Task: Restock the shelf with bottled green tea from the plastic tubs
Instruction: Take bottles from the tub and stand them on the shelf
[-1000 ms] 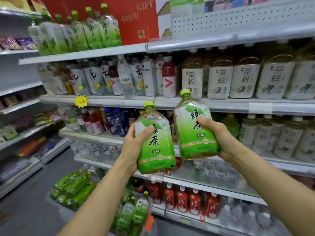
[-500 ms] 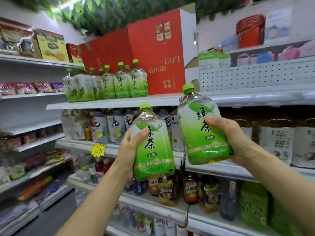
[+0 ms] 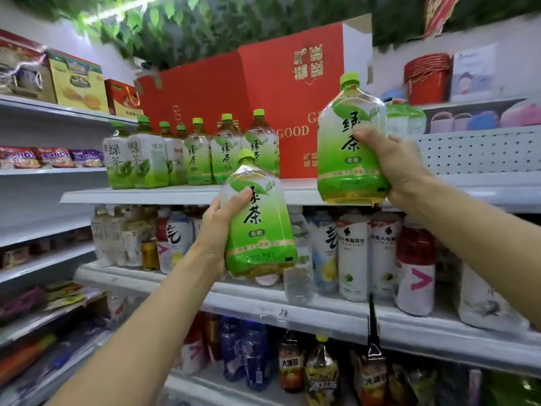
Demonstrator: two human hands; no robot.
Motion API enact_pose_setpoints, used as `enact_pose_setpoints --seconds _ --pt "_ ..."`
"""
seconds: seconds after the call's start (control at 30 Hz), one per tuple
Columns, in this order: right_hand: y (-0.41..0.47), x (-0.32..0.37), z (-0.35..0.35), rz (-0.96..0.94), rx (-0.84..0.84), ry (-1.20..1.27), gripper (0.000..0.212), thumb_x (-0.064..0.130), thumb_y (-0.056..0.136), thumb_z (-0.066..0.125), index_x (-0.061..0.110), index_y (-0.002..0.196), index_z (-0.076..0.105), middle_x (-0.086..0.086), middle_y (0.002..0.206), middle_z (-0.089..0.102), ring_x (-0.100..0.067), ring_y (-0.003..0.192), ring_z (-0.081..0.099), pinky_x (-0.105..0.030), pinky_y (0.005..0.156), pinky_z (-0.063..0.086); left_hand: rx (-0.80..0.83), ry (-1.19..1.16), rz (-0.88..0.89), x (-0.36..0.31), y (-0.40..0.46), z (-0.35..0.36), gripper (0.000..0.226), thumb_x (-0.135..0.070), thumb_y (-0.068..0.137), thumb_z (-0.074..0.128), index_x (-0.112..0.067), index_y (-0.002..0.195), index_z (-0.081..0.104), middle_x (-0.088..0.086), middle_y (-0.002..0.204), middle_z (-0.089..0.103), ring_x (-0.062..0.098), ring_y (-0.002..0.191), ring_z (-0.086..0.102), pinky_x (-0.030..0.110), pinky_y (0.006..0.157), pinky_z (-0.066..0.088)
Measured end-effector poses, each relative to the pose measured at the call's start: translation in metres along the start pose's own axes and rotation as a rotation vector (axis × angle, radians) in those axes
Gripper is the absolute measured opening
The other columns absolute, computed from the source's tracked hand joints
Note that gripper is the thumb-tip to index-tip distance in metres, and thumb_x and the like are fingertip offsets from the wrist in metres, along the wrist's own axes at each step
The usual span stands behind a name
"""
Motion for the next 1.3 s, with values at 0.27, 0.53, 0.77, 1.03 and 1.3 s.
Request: enact_pose_setpoints --seconds 0.27,0.53,0.77,1.03,1.3 --pt "0.049 -0.015 0.049 -0.183 -0.290 -0.316 0.079 0.043 0.076 0.080 0.012 0.136 0.039 -0.001 0.120 0.054 -0.011 0.100 0.055 -0.022 0.082 0.047 0.122 -0.027 0.026 -0.049 0.094 -0.035 0.072 -0.040 0.076 0.075 -0.005 0.137 0.056 0.024 0.125 0.067 0.037 0.094 0.072 0.048 0.071 0.061" --pt "0.081 -0.037 0.066 -0.153 -0.282 -0.579 0.087 0.044 0.078 0.079 0.012 0.138 0.024 -0.006 0.123 0.050 -0.021 0.111 0.054 -0.037 0.098 0.046 0.320 -0.143 0.009 -0.069 0.163 -0.040 0.032 -0.033 0.101 0.048 -0.009 0.102 0.069 0.011 0.088 0.077 0.026 0.075 0.075 0.038 0.062 0.062" --pt "0.114 -0.062 0.074 -0.055 -0.232 -0.516 0.071 0.036 0.086 0.073 0.008 0.140 0.036 0.000 0.109 0.058 -0.010 0.093 0.062 -0.023 0.073 0.053 0.338 -0.316 -0.015 -0.051 0.212 -0.052 0.043 -0.044 0.100 0.045 -0.012 0.110 0.072 0.012 0.097 0.074 0.030 0.084 0.072 0.041 0.073 0.061" --pt "0.158 -0.089 0.093 0.052 -0.162 -0.566 0.056 0.043 0.085 0.073 0.009 0.121 0.047 0.002 0.100 0.063 -0.010 0.088 0.062 -0.033 0.086 0.051 0.344 -0.339 -0.023 -0.042 0.226 -0.053 0.054 -0.044 0.102 0.043 -0.015 0.077 0.082 0.009 0.084 0.076 0.026 0.073 0.074 0.038 0.064 0.062" --pt "0.183 -0.104 0.099 0.080 -0.119 -0.561 0.056 0.040 0.087 0.072 0.005 0.126 0.053 -0.007 0.114 0.068 -0.019 0.100 0.066 -0.039 0.089 0.054 0.336 -0.316 -0.012 -0.044 0.224 -0.054 0.042 -0.044 0.102 0.043 -0.013 0.103 0.072 0.011 0.091 0.075 0.028 0.078 0.073 0.040 0.073 0.062"
Point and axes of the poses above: each hand's wrist, its own y-axis towards the middle knuckle, its own z-axis out of the palm, x = y × z, the point moved 9 cm from there along y, towards the middle knuckle
